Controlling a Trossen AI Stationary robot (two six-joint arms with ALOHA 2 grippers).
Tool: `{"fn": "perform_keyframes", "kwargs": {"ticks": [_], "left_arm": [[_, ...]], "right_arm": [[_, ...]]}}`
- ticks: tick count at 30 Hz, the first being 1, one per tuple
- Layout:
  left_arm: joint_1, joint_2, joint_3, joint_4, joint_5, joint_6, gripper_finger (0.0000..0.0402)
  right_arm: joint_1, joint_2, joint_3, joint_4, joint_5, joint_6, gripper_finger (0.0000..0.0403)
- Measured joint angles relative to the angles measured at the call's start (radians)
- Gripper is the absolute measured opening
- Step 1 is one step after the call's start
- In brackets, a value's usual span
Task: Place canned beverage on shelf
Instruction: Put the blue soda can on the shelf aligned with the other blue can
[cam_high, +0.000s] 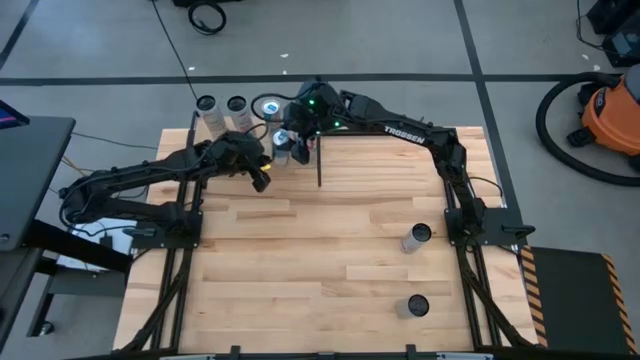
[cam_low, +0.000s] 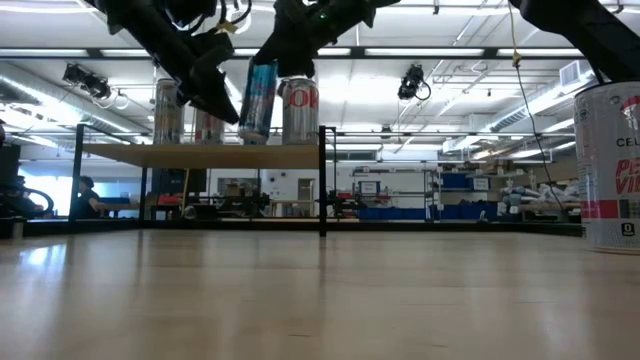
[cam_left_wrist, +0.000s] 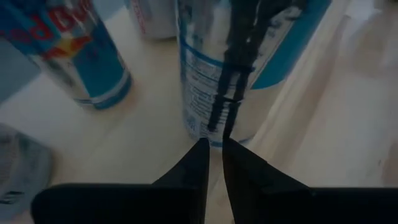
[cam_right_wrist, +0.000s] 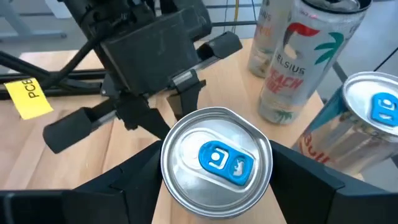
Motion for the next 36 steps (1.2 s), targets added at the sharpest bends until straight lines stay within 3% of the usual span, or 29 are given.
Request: {"fn": "perform_keyframes", "kwargs": {"ticks": [17, 26, 36], "left_arm": [[0.001, 0.000, 0.000, 0.041, 0.012, -0.001, 0.0021], [0.011, 0.000, 0.000, 0.022, 0.013, 0.005, 0.0021], [0.012, -0.140, 0.000, -0.073, 0.005, -0.024, 0.0021]], "right_arm": [[-0.005, 0.045, 0.000, 0.056, -0.018, -0.001, 0.0270], [-0.004, 0.055, 0.003, 0.082, 0.028, -0.006, 0.0271], [0.025, 0.057, 0.003, 0.107, 0.125, 0.000, 0.0270]]}}
